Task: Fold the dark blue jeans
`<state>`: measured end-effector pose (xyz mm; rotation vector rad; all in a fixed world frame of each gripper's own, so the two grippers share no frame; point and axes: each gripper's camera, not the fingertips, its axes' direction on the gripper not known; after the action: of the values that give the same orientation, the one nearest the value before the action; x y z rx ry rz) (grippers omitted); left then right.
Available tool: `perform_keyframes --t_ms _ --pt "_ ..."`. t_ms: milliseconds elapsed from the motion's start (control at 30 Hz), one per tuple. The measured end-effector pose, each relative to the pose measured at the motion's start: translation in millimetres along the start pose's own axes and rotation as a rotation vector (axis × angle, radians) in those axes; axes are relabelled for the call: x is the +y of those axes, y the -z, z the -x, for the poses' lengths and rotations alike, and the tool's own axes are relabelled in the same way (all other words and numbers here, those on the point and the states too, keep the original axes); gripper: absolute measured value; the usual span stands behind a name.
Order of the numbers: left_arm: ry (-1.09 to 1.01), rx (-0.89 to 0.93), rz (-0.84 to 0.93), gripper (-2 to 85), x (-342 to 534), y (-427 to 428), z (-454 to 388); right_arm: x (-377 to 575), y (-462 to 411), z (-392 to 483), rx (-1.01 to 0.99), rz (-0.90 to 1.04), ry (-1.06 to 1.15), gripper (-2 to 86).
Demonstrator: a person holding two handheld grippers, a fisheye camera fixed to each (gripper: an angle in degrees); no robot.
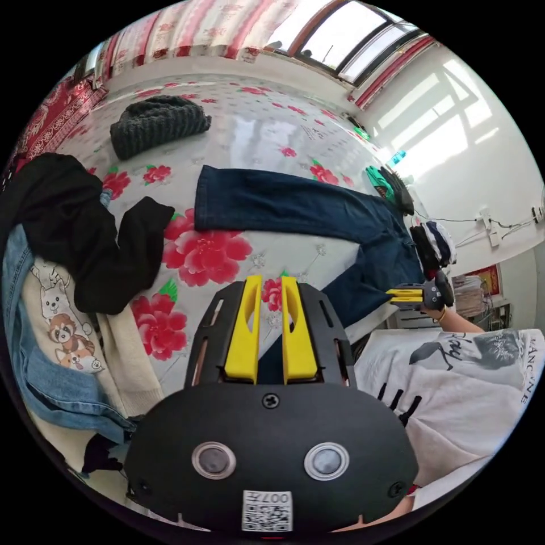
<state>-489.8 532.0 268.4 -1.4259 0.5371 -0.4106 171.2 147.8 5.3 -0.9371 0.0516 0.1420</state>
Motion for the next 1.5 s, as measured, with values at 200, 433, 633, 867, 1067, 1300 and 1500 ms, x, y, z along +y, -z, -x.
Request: perform_keyframes --t_ms 200,433,633,867,1067,1300,1500 --pt "-0.113 -0.123 0.136 10.6 110.6 -52.9 -92.5 6.3 -6.1 -5.0 -0.006 -0.026 -0.119 2.6" --pt "-0.153 -0.418 0.313 8.3 127.0 -84.3 -105.6 5.9 -12.7 -35.4 -0.134 -0.062 -0.325 1.8" --pt "-0.158 -0.193 0.331 -0.5 128.1 -49.1 -64.0 13.1 -17.3 -44.6 -0.164 -0.077 -0.359 1.4" --pt "0.054 0.198 0.056 -1.0 116.8 52.8 30.7 18.3 -20.4 -47.0 -0.148 -0.080 -0.364 1.1" --pt "-0.063 -0.158 0.008 -0.9 117.6 77.6 28.2 25.1 -22.8 -49.9 -0.138 -0.092 -0.382 0.8" --pt "0.099 -0.032 -0.004 1.9 121.6 72.4 58.1 29.9 -19.0 -54.7 -0.123 -0.076 -0.329 0.7" --pt "-0.050 0.067 0.145 14.8 160.9 12.6 -13.4 37.7 -27.9 -61.4 -0.127 -0.062 -0.347 0.7"
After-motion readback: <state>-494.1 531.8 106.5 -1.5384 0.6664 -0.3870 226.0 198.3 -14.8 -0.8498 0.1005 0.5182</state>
